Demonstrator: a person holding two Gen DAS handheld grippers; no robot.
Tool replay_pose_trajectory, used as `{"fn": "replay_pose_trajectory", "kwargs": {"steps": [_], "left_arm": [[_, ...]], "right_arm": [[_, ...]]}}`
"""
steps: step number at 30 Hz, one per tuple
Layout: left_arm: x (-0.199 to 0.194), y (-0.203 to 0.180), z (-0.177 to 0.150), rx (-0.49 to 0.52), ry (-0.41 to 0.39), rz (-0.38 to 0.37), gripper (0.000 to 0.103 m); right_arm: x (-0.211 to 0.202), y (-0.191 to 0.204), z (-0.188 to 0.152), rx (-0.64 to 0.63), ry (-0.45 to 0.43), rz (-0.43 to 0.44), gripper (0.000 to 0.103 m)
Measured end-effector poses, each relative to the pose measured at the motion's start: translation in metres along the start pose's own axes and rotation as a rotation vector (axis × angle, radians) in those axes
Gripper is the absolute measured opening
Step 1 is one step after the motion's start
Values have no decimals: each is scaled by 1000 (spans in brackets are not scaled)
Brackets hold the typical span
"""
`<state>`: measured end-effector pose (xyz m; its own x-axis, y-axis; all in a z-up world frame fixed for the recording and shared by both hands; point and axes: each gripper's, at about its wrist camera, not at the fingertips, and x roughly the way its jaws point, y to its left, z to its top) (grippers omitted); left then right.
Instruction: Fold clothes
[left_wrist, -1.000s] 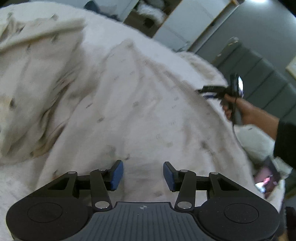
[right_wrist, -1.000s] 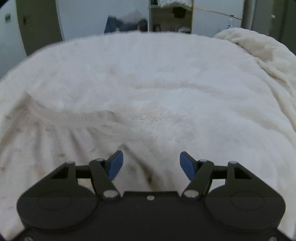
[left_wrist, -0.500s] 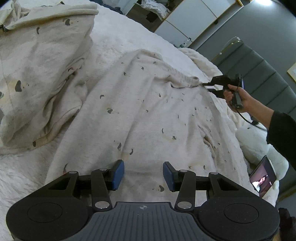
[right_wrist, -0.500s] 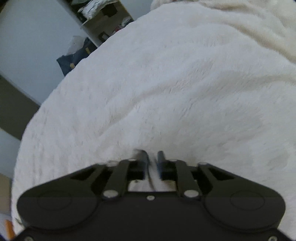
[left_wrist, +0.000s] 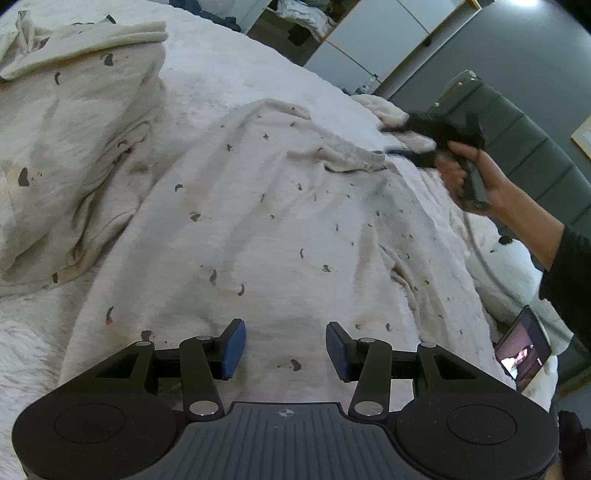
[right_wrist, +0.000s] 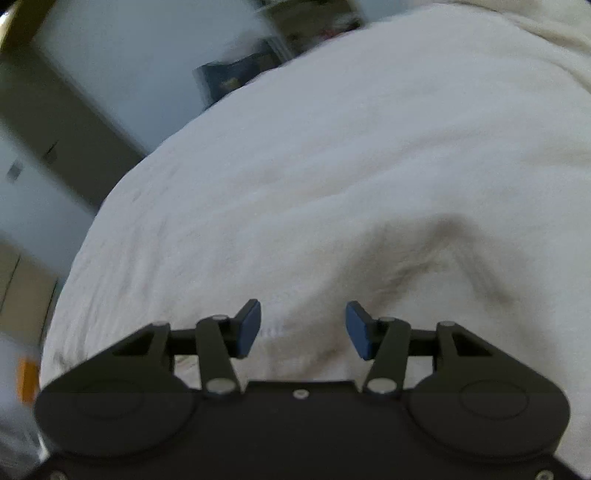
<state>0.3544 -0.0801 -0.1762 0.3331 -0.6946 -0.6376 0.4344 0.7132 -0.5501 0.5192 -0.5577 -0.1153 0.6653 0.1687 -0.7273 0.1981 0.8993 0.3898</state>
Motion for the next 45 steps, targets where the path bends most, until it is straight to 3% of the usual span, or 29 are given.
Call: {"fn": "replay_pose_trajectory", "kwargs": {"steps": [2,5,7,8,12,13,14,16,18,21,22,23,24,25,28,32,34,36,38,43,45], "left_arm": [[-1,1,1,-4,-3,-5,43],[-3,1,2,5,-12,17,46],[-4,-1,3,23,-18,54,57],[-5,-3,4,35,-19,77,63],[-5,-21,2,135,-14,180,67],[-4,-26,1,158,-6,194,68],[-4,-29,1,171,-2,202,69],[-6,-30,1,175,-1,202,69],[-9,-29,2,167,-11,196,69],[-13,-26,4,155,-23,184,69],[-14,-25,4,151,-26,178,70],[-14,-24,4,150,-26,173,70],[-14,-24,4,150,-24,172,70],[-13,-23,4,148,-24,175,70],[-13,-25,6,147,-32,170,70],[-18,-29,6,157,-42,155,70],[-22,-32,6,169,-53,147,70],[-24,-35,6,174,-63,143,71],[-27,-37,6,173,-80,141,72],[-28,-47,-1,190,-66,109,71],[-30,-55,-8,212,-63,86,71]], "right_arm": [[23,45,-3,-111,46,-19,56],[56,78,-4,13,101,-14,53],[78,101,-6,92,137,-16,52],[89,115,-6,108,150,-49,53],[127,152,-10,45,172,-271,51],[136,159,-12,22,174,-318,42],[143,162,-14,17,163,-366,21],[147,161,-14,78,128,-403,5],[143,170,-10,89,64,-390,1],[134,207,-5,-73,-85,-327,1],[134,225,-7,-170,-124,-300,8],[138,232,-10,-216,-108,-302,32],[143,237,-12,-248,-60,-315,45],[147,242,-14,-274,-18,-326,50],[129,237,-26,-256,-22,-296,55],[71,206,-41,-185,2,-201,56],[26,183,-70,-158,16,-159,57],[-20,162,-100,-146,30,-121,65],[-52,142,-138,-162,46,-126,68],[-139,136,-286,-298,45,-297,68],[-155,140,-325,-300,38,-321,68]]}}
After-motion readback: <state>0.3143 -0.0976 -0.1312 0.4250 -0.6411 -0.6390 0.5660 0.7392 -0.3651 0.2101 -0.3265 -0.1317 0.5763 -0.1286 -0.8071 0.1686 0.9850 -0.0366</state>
